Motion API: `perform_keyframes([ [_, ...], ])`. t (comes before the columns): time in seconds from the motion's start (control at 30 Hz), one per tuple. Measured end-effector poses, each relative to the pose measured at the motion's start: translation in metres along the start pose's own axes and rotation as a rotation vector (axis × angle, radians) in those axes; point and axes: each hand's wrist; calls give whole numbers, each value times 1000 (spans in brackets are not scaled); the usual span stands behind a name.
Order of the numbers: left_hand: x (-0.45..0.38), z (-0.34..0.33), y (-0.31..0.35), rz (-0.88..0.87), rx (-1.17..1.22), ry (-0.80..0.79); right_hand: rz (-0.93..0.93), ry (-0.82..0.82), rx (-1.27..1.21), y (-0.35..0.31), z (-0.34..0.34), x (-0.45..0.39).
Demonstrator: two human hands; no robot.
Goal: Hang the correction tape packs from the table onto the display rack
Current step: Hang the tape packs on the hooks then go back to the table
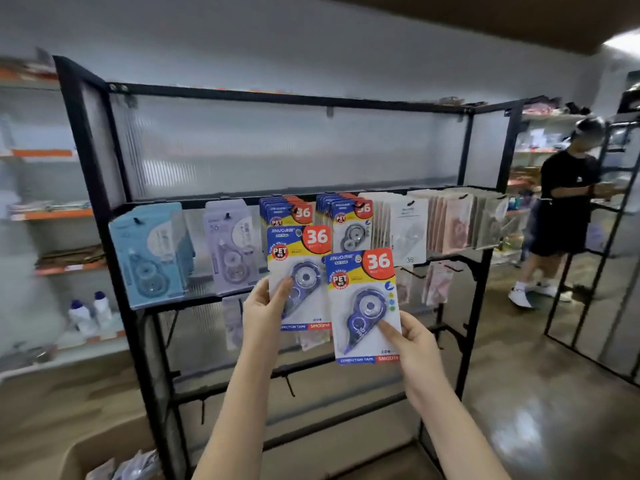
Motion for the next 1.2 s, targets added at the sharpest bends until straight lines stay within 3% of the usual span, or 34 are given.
perform_keyframes([
  [0.4,-89,-24,-48,-60,-64,112,-103,-52,-92,20,-2,-71],
  [0.83,-107,-20,-52,-92,-105,58,-64,-145,-110,18,-31,-107],
  [1.2,-119,-17,-77,-4,-252,85,-106,-155,-131,27,-38,-107],
])
Point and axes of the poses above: each hand's wrist, its own x-axis away from the middle knuckle, its own z-axis out of the back of the hand, y = z × x, and after that the axes turned 8 degrees about -z, right-handed
